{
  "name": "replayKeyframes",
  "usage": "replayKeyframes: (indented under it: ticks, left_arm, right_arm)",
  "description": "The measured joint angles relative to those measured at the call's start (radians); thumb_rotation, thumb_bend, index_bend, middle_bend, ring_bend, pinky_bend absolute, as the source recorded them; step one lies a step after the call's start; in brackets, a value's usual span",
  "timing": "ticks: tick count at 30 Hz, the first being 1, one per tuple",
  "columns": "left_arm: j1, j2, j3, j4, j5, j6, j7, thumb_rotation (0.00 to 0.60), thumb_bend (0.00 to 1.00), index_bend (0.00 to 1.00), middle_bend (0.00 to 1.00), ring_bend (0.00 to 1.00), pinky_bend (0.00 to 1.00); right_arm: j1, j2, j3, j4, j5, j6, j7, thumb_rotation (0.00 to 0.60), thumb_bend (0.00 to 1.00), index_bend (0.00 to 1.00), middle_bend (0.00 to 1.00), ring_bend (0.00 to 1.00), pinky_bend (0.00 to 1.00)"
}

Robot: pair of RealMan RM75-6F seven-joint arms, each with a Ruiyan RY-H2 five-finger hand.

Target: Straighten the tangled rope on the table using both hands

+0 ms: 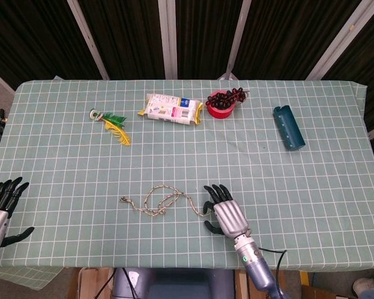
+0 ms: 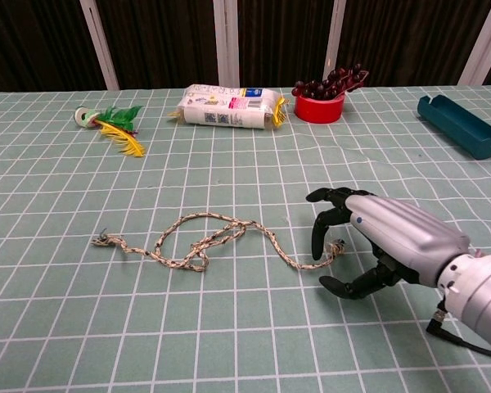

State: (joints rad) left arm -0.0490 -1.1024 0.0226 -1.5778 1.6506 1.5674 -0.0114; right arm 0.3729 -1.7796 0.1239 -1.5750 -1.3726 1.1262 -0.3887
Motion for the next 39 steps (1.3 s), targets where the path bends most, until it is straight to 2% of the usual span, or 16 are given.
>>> replayKeyframes:
  ticks: [11, 39]
  left_arm:
    - [-0.005, 0.002, 0.002, -0.001, 0.003, -0.005, -0.013, 0.6, 0.03, 0.07, 0.0, 0.0, 0.0]
    - [-0.008, 0.001, 0.004, -0.004, 0.007, -0.005, -0.015, 0.6, 0.03, 0.07, 0.0, 0.0, 0.0]
  right_arm:
    - [0.016, -0.029, 0.006, 0.032, 0.027, 0.012, -0.005, 0.6, 0.4, 0.55, 0.13, 0.0, 0.0]
    - [0.033, -0.033, -0.016, 0.034, 0.058, 0.033, -0.038, 0.6, 0.42, 0.58, 0.14, 0.0, 0.0]
